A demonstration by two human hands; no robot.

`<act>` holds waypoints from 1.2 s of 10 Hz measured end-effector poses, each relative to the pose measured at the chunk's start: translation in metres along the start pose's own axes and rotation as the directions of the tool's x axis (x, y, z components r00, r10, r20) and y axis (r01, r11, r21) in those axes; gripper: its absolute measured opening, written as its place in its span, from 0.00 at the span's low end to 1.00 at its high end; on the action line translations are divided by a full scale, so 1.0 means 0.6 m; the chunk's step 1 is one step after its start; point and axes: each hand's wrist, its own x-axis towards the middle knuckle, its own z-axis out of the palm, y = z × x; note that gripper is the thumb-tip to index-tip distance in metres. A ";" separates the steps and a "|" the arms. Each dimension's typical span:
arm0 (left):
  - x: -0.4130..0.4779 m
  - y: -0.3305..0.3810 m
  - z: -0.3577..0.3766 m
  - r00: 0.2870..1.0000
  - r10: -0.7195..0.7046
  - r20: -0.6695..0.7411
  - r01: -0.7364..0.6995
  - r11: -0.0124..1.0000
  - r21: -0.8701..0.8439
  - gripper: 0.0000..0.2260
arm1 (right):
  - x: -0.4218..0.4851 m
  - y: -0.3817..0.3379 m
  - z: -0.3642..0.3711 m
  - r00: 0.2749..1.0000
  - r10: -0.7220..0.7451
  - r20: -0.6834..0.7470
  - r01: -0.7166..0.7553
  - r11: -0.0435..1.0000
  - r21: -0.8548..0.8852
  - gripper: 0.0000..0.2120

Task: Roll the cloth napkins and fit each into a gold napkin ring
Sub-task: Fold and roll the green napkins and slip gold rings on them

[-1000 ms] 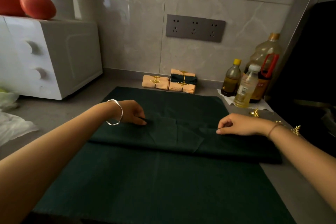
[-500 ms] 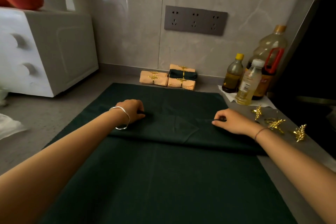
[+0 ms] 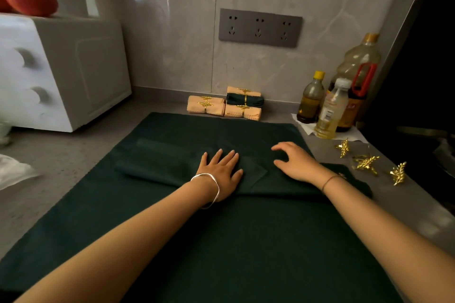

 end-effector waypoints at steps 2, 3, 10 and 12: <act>0.000 0.001 -0.002 1.000 -0.005 0.004 0.005 1.000 0.022 0.23 | -0.006 -0.109 0.075 0.996 -0.061 0.058 0.065 0.995 -0.078 0.23; -0.001 0.002 -0.005 1.000 -0.006 0.021 0.006 1.000 0.018 0.23 | -0.011 -0.111 0.101 0.997 -0.045 0.066 0.054 0.987 -0.148 0.24; 0.000 0.001 -0.001 0.999 -0.037 0.007 0.036 0.999 0.006 0.24 | -0.072 0.147 0.009 0.992 0.124 0.030 -0.116 0.977 -0.180 0.30; 0.000 0.001 -0.003 0.999 -0.043 0.018 0.043 0.999 0.020 0.24 | -0.070 0.169 -0.004 0.978 0.203 0.053 -0.187 0.957 -0.222 0.31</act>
